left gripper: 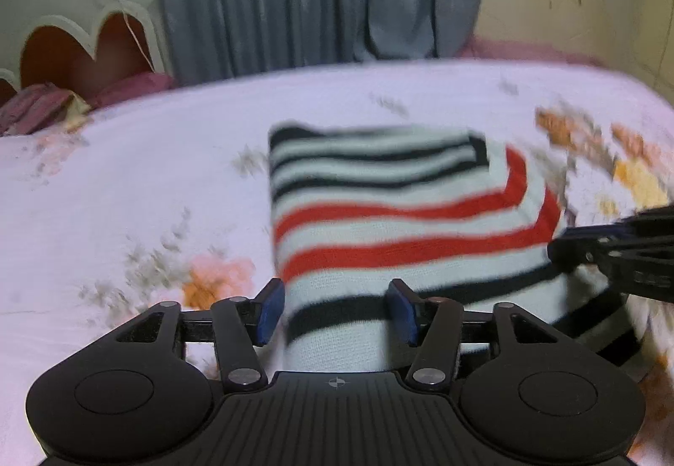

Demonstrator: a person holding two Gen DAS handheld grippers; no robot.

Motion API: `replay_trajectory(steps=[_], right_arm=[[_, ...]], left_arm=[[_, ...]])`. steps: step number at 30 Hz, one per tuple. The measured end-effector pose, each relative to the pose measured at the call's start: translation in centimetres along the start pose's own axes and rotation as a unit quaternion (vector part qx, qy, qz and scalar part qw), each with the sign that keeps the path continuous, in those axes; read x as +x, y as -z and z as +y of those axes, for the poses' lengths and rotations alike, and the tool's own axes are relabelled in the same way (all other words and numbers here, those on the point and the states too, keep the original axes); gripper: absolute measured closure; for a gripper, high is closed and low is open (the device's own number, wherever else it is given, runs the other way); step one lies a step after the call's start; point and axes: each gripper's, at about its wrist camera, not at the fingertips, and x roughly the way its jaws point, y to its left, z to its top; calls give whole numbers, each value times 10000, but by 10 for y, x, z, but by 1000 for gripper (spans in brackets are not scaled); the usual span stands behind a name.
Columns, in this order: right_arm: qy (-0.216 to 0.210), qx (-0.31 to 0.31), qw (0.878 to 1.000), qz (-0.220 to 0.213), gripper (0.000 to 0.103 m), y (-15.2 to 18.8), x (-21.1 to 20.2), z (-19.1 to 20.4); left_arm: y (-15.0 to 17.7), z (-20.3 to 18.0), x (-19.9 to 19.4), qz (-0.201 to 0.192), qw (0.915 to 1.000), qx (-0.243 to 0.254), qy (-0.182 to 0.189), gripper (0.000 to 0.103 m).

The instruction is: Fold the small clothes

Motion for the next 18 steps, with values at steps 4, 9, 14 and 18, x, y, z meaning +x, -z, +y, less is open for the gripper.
replay_trajectory(steps=[4, 9, 14, 18], right_arm=[[-249, 538, 9973, -424, 49, 7, -27, -20], [-863, 1782, 9801, -116, 50, 23, -12, -65], [-1600, 2589, 9525, 114, 42, 35, 11, -86], [-1893, 2928, 9370, 227, 42, 41, 30, -90]], left_arm=[[3, 19, -16, -313, 9991, -275, 0, 8], [7, 48, -1, -14, 9939, -885, 651, 8], [19, 60, 27, 421, 9859, -1223, 1065, 13], [23, 69, 41, 578, 9741, -1651, 1431, 15]])
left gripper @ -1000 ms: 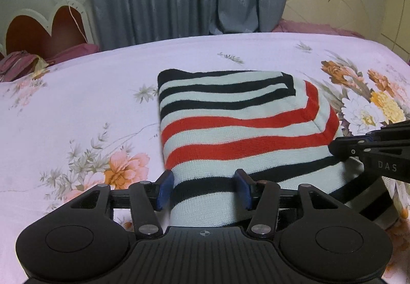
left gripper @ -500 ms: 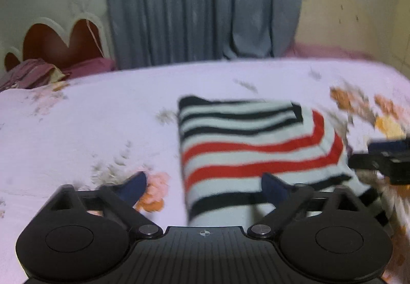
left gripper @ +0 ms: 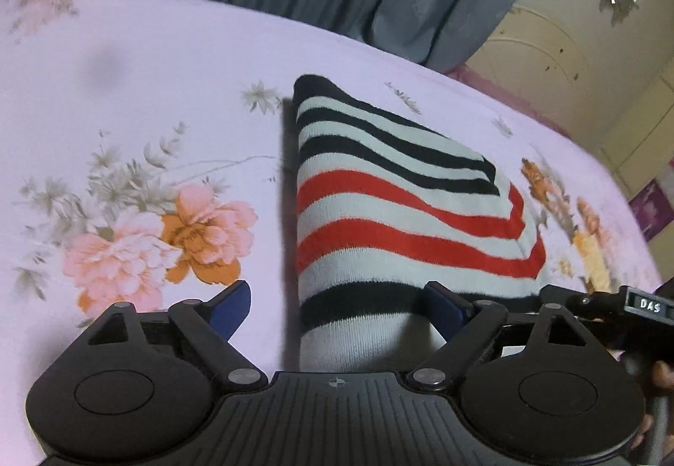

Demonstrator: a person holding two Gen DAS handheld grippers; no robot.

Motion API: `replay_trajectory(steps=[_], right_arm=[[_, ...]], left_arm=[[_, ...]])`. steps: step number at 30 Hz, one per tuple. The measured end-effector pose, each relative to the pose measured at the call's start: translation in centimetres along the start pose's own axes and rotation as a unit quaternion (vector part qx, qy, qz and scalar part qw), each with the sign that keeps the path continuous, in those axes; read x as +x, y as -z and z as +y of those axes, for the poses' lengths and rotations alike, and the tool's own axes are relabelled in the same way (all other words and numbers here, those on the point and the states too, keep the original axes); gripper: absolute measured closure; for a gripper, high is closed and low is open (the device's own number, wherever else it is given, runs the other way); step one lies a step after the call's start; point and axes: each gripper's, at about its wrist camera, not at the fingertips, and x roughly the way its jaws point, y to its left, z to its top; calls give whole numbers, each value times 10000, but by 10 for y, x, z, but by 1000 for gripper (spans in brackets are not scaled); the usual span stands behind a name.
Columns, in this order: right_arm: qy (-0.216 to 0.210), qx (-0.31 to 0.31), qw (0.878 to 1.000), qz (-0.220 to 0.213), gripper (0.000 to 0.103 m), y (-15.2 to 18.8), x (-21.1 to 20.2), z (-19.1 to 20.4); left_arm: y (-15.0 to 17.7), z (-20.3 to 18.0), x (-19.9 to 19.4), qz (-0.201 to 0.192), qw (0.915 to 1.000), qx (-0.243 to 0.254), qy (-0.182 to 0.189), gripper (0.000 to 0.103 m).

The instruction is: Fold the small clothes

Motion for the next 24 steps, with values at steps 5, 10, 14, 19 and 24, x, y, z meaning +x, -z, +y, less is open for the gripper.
replay_trajectory(steps=[5, 10, 14, 19, 24], right_arm=[[-105, 146, 9998, -85, 45, -6, 3, -2], [-30, 17, 10000, 63, 45, -10, 11, 1], [350, -534, 9978, 184, 47, -11, 29, 29], [986, -1138, 9886, 34, 64, -1, 33, 59], [1444, -1680, 9746, -318, 71, 15, 24, 88]], left_arm=[[-8, 3, 15, 209, 9997, -75, 138, 15], [-13, 2, 26, 267, 9992, -64, 288, 21], [-20, -14, 37, 313, 9990, 89, 292, 32], [-24, -45, 29, 161, 9952, 962, -85, 53], [-21, -70, 14, -90, 9835, 1767, -384, 58]])
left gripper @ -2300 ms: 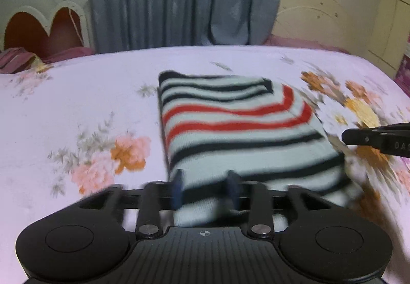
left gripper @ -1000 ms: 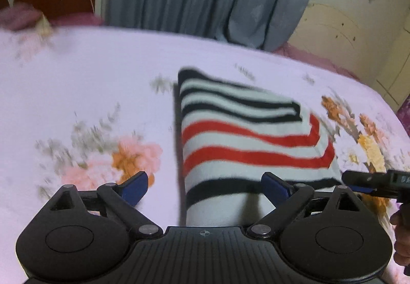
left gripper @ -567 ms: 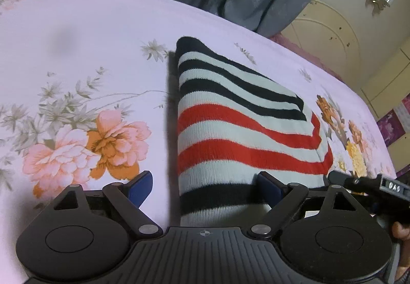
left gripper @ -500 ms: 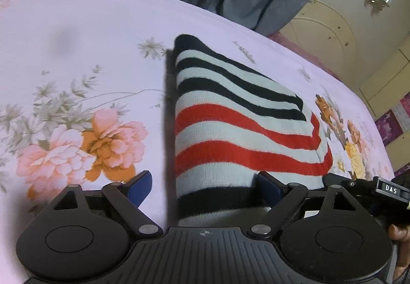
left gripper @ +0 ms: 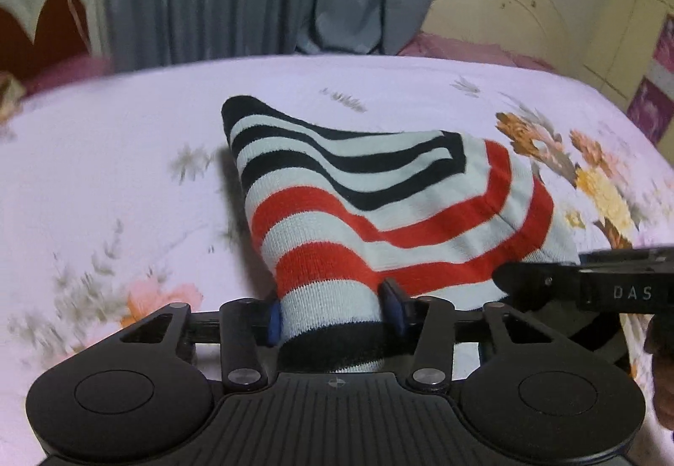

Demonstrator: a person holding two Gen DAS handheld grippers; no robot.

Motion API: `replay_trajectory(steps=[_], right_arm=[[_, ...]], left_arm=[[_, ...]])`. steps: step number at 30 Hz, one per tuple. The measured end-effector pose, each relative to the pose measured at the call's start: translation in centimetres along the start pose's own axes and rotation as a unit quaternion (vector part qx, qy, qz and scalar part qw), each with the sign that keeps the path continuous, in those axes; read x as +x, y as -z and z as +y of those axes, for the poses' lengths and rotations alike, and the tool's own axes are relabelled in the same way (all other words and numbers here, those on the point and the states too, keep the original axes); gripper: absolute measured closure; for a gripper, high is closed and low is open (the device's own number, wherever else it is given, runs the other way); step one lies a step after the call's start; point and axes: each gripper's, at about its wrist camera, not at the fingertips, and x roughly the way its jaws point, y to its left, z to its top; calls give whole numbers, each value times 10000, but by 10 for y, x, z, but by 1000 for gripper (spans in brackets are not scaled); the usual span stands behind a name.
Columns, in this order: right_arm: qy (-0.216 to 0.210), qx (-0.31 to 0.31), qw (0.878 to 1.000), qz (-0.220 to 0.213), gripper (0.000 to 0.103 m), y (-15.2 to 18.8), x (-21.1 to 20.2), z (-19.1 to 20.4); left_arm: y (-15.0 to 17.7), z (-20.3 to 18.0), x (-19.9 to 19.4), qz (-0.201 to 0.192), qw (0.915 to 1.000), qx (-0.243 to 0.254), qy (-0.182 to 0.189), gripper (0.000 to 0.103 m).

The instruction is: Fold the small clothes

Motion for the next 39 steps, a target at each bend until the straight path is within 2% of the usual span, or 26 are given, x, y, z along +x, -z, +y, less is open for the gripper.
replay_trajectory(steps=[6, 10, 12, 20, 26, 28, 29, 31, 33, 36, 39], right_arm=[[145, -246, 9994, -169, 72, -6, -16, 27], [119, -368, 9989, -283, 72, -9, -21, 58], [55, -413, 9987, -308, 72, -10, -17, 77], [-386, -745, 9964, -118, 72, -5, 39, 175], [-586, -827, 9948, 71, 72, 3, 80, 238], [-493, -805, 9953, 209, 73, 7, 94, 244], [-351, -794, 9957, 310, 73, 12, 101, 244], [-181, -633, 9968, 452, 73, 18, 114, 231], [-359, -191, 9981, 465, 73, 26, 118, 210], [-336, -140, 9983, 453, 72, 25, 115, 211], [-250, -288, 9981, 484, 65, 17, 106, 221]], left_arm=[[-7, 2, -28, -214, 9990, 401, 4, 60], [-3, 29, -47, -332, 9988, 366, -24, 60], [-5, 29, -51, -356, 9987, 340, -93, 60], [-3, 31, -47, -236, 9984, 35, -509, 60], [18, 104, -51, -26, 9979, -186, -625, 60], [28, 119, -41, 71, 9984, -230, -505, 57], [34, 124, -35, 89, 9985, -246, -484, 46], [49, 133, -28, -92, 9989, -251, -396, 41], [53, 137, -23, -122, 9984, -512, -221, 41], [52, 135, -24, -108, 9990, -409, -151, 41], [46, 138, -45, -435, 9978, -187, -456, 40]])
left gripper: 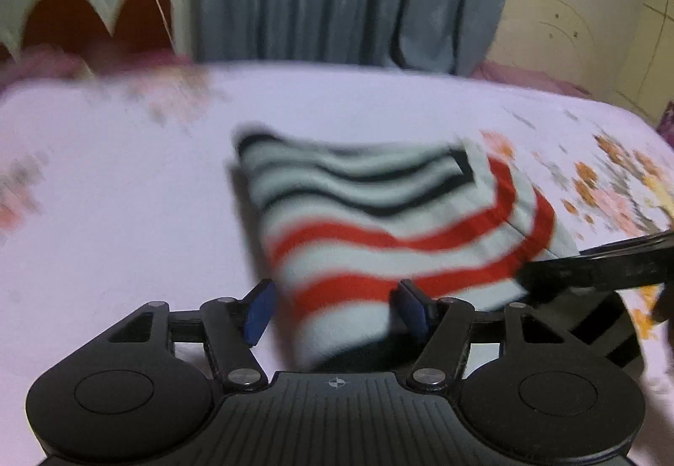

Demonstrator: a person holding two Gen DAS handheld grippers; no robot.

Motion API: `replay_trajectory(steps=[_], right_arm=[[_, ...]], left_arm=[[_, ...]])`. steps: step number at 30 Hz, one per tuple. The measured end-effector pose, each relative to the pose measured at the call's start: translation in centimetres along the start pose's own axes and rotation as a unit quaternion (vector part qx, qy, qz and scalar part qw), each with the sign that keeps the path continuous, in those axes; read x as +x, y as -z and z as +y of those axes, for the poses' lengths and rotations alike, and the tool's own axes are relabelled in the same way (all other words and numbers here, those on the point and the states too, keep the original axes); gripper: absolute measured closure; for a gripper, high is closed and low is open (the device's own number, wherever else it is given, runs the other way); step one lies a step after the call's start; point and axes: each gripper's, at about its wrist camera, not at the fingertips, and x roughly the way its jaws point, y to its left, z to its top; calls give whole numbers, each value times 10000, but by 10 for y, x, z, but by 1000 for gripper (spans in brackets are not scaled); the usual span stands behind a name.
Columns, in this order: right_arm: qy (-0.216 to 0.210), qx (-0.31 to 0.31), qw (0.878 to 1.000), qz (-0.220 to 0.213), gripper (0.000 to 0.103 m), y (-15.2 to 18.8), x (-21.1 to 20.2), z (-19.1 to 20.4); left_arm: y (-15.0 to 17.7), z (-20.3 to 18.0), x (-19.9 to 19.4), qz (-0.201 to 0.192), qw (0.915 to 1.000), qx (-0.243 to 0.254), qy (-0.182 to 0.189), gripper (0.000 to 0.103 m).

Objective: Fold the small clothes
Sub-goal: 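Press and square the folded sweater flat with both open grippers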

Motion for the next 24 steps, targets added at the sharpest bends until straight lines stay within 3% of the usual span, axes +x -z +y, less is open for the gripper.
replay_trajectory(steps=[2, 5, 7, 10, 13, 19, 24], right_arm=[[283, -165, 9984, -453, 60, -6, -20, 5], [383, -376, 9956, -775, 76, -28, -28, 15], [393, -592, 9948, -724, 83, -44, -14, 28], [582, -1105, 9913, -420, 89, -53, 21, 45], [1395, -1431, 9798, -17, 92, -46, 48, 35], [1420, -1334, 9808, -21, 92, -37, 43, 22], [1117, -1277, 9848, -370, 83, -33, 8, 36]], left_arm=[[-8, 10, -10, -241, 9997, -46, -27, 40], [-27, 14, 1, -351, 9992, -9, 174, 45], [-38, 8, 19, -254, 9989, 112, 389, 62], [-39, -4, 51, 105, 9980, 255, 569, 63], [-25, -14, 71, 296, 9963, 436, 678, 63], [-24, -18, 74, 286, 9954, 497, 770, 63], [-23, -20, 33, 111, 9964, 548, 630, 63]])
